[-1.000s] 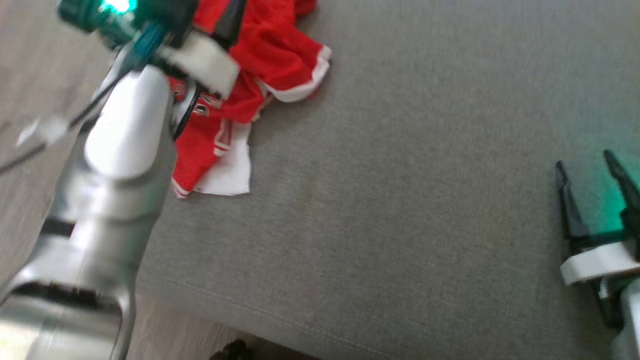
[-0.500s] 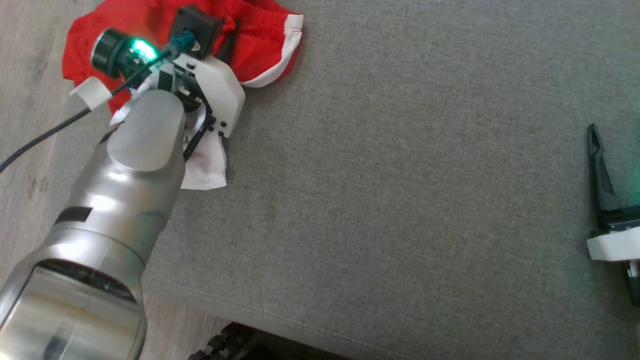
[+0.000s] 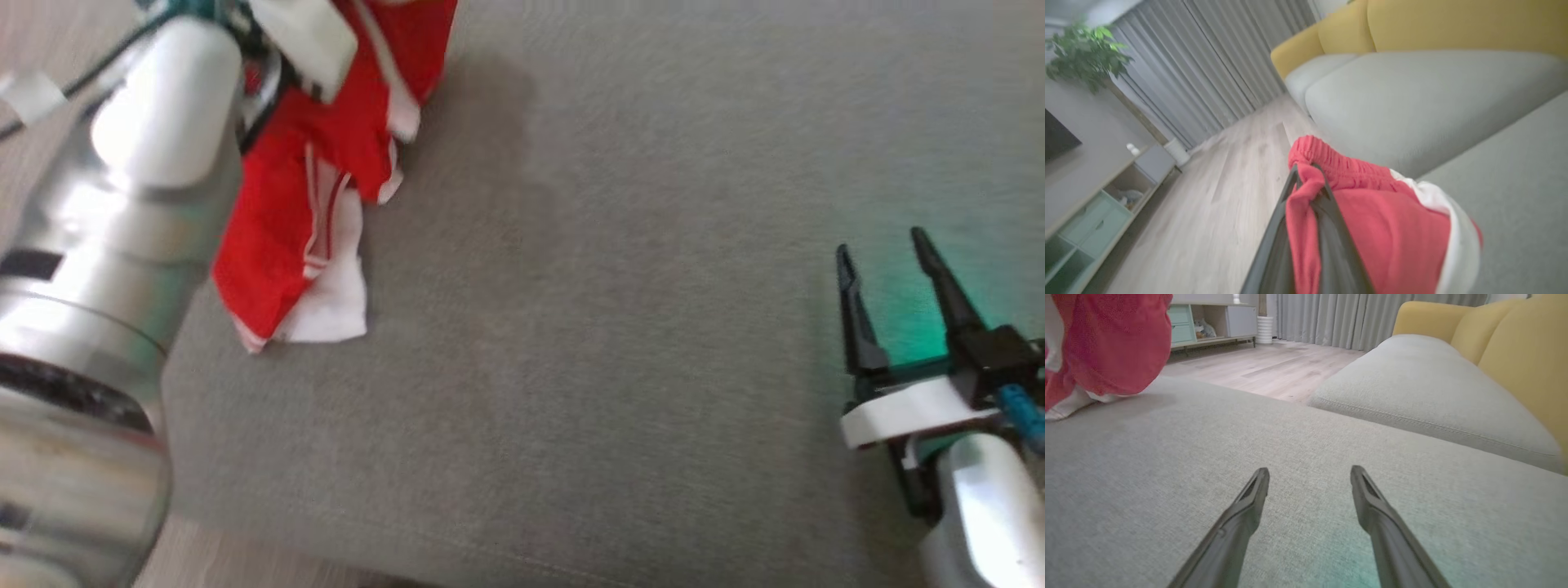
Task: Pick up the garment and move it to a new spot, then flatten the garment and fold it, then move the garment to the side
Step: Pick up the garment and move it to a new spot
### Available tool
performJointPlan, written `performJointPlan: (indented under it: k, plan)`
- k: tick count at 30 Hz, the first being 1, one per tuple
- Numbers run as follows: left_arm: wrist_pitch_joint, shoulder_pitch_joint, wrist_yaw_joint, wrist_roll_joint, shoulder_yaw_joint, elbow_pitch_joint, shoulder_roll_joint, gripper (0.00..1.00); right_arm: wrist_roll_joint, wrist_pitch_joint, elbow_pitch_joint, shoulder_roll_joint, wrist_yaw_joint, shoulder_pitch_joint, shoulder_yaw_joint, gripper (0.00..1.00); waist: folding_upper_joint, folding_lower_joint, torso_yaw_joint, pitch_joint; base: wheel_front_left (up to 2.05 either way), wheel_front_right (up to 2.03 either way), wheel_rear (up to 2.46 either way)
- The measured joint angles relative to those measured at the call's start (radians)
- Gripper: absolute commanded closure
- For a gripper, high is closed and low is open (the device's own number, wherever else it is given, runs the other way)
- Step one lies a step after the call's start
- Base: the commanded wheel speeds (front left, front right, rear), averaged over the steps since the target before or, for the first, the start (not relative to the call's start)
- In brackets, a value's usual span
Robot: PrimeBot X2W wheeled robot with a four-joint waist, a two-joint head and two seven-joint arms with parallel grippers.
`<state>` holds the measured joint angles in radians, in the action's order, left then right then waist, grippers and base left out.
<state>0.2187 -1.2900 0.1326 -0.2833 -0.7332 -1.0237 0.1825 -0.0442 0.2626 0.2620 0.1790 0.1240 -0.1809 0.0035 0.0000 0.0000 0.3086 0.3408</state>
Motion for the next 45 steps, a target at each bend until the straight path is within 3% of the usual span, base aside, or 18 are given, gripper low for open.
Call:
performJointPlan:
  k: [6, 13, 20, 24, 31, 32, 33, 38, 45]
  plan:
    - [0.022, -0.075, 0.000, -0.010, -0.014, 0.106, 0.043, 1.00, 0.011, 0.000, 0.018, -0.073, 0.000, 0.011, 0.020, 0.00, 0.0000, -0.0001, -0.113, -0.095, 0.00, 0.00, 0.00]
    - [0.014, -0.102, 0.000, -0.107, -0.031, 0.216, 0.042, 1.00, 0.036, 0.000, 0.021, -0.115, 0.000, 0.016, 0.055, 0.00, 0.0000, -0.0002, -0.301, -0.176, 0.00, 0.00, 0.00]
    - [0.013, -0.091, -0.003, -0.196, -0.037, 0.268, -0.040, 1.00, 0.109, 0.000, 0.011, -0.122, 0.000, 0.022, 0.155, 0.00, 0.0000, -0.0002, -0.499, -0.210, 0.00, 0.00, 0.00]
    - [0.034, 0.041, -0.016, -0.225, -0.039, 0.287, -0.109, 1.00, 0.161, 0.000, 0.006, -0.128, 0.000, 0.022, 0.214, 0.00, 0.0000, -0.0001, -0.582, -0.199, 0.00, 0.00, 0.00]
    - [0.035, 0.380, -0.087, -0.217, 0.006, 0.319, -0.119, 1.00, 0.176, 0.000, 0.004, -0.128, 0.000, 0.002, 0.238, 0.00, 0.0000, 0.0003, -0.611, -0.125, 0.00, 0.00, 0.00]
    - [0.035, 0.435, -0.090, -0.211, 0.026, 0.337, -0.121, 0.78, 0.176, 0.000, 0.004, -0.128, 0.000, -0.006, 0.238, 0.00, 0.0000, 0.0003, -0.606, -0.114, 0.00, 0.00, 0.00]
    - [0.035, 0.485, -0.089, -0.206, 0.038, 0.349, -0.123, 0.00, 0.176, 0.000, 0.007, -0.128, 0.000, -0.013, 0.237, 0.00, 0.0000, 0.0004, -0.599, -0.107, 0.00, 0.00, 0.00]
    - [0.035, 0.725, -0.135, -0.123, 0.156, 0.442, -0.130, 0.00, 0.154, 0.000, 0.016, -0.128, 0.000, -0.011, 0.205, 0.00, 0.0000, 0.0002, -0.547, -0.104, 0.00, 0.00, 0.00]
    - [0.035, 1.076, -0.224, 0.003, 0.402, 0.748, -0.131, 0.00, 0.122, 0.000, 0.042, -0.129, 0.000, 0.101, 0.154, 0.00, 0.0000, -0.0001, -0.480, -0.199, 0.00, 0.00, 0.00]
